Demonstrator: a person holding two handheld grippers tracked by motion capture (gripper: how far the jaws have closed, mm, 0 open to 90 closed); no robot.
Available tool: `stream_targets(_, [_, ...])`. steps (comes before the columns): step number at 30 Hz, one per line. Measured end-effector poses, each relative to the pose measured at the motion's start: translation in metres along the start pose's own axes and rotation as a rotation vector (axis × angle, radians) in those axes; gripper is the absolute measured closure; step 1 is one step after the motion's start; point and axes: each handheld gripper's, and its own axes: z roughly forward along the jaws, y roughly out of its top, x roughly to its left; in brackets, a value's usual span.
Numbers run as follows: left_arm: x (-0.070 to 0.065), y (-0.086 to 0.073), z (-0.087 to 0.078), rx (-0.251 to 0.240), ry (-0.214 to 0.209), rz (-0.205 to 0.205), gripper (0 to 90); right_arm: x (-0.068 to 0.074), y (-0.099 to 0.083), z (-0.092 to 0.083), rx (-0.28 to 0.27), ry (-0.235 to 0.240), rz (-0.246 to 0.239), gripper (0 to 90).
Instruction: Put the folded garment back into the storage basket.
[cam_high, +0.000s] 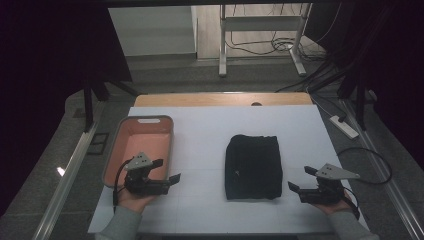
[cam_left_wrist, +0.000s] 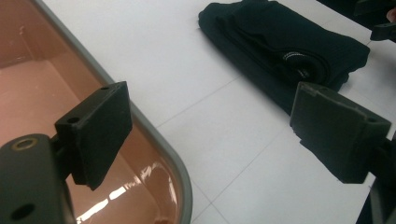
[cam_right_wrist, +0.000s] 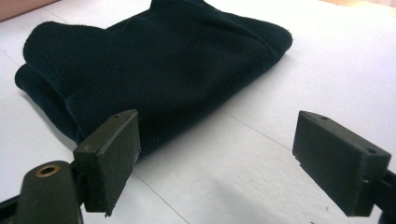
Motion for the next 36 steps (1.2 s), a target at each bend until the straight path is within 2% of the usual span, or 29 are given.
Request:
stream_targets(18, [-0.005, 0.016, 0.012, 0.004, -0.034, 0.019, 12.6, 0.001, -0.001, 0.003, 0.016, 0.003, 0.000, 15.9])
stream_targets(36, [-0.014, 0.036, 0.037, 0.035, -0.069, 0.047, 12.1, 0.001, -0.001, 0.004, 0.024, 0.005, -0.001, 16.0])
